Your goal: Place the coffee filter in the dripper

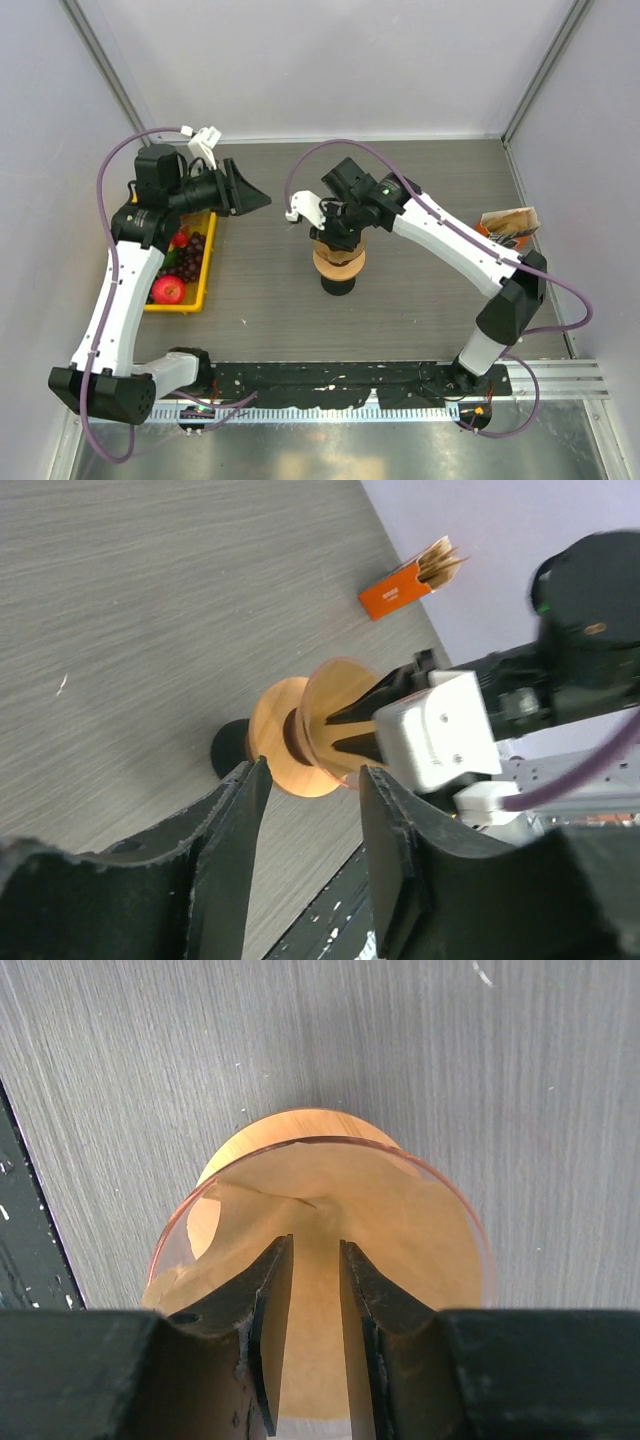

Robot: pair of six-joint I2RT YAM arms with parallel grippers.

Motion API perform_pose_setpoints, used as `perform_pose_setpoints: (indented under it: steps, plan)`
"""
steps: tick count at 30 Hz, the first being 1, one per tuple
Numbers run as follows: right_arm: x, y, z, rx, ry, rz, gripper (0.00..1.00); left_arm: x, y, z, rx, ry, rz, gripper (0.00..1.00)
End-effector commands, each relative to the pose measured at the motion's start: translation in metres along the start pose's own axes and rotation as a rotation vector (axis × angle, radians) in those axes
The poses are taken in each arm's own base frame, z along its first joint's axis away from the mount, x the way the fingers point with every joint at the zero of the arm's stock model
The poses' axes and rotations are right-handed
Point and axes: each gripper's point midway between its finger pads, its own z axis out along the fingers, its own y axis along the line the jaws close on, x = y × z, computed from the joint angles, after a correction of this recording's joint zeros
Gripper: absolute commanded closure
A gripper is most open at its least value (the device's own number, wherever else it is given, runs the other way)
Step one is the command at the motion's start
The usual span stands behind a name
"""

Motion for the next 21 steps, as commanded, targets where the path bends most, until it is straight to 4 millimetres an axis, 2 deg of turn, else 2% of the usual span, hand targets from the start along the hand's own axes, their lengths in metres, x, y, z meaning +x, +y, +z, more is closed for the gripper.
perform_pose_setpoints:
  steps: [1, 5, 8, 11, 12, 13, 14, 15, 16, 17, 18, 19, 20, 21]
  plan:
    - [-0.034, -0.007, -0.052, 0.095, -0.135, -0.022, 0.68, 0.001, 0.0, 0.004, 0.044, 0.001, 0.036, 0.59]
    - [-0.04, -0.012, -0.075, 0.134, -0.197, 0.016, 0.68, 0.014, -0.003, 0.014, 0.085, 0.059, 0.055, 0.78]
    - [-0.041, -0.021, -0.101, 0.156, -0.272, 0.086, 0.67, 0.023, -0.003, 0.02, 0.092, 0.1, 0.069, 0.87]
    - [-0.039, -0.04, -0.13, 0.201, -0.372, 0.175, 0.66, 0.027, -0.007, 0.026, 0.101, 0.133, 0.102, 0.84]
    - [-0.039, -0.04, -0.133, 0.184, -0.399, 0.208, 0.66, 0.029, -0.008, 0.028, 0.091, 0.159, 0.135, 0.83]
    - [-0.035, -0.052, -0.147, 0.228, -0.438, 0.24, 0.66, 0.033, -0.008, 0.03, 0.077, 0.193, 0.182, 0.83]
    - [-0.035, -0.055, -0.15, 0.223, -0.477, 0.272, 0.66, 0.036, -0.007, 0.031, 0.055, 0.229, 0.213, 0.83]
    - [-0.021, -0.061, -0.154, 0.247, -0.485, 0.314, 0.66, 0.037, -0.008, 0.033, 0.05, 0.256, 0.249, 0.84]
    - [-0.024, -0.066, -0.162, 0.257, -0.543, 0.336, 0.66, 0.039, -0.008, 0.033, 0.048, 0.286, 0.257, 0.84]
    - [-0.008, -0.069, -0.164, 0.281, -0.55, 0.372, 0.66, 0.04, -0.006, 0.034, 0.046, 0.31, 0.265, 0.83]
    - [-0.007, -0.075, -0.167, 0.3, -0.587, 0.38, 0.66, 0.039, -0.006, 0.034, 0.044, 0.325, 0.273, 0.84]
    - [0.009, -0.076, -0.169, 0.332, -0.589, 0.408, 0.65, 0.039, -0.004, 0.034, 0.037, 0.343, 0.281, 0.84]
    - [0.01, -0.079, -0.17, 0.347, -0.619, 0.418, 0.65, 0.038, 0.0, 0.035, 0.027, 0.353, 0.309, 0.83]
    - [0.024, -0.08, -0.172, 0.373, -0.626, 0.446, 0.66, 0.036, 0.002, 0.034, 0.019, 0.36, 0.329, 0.82]
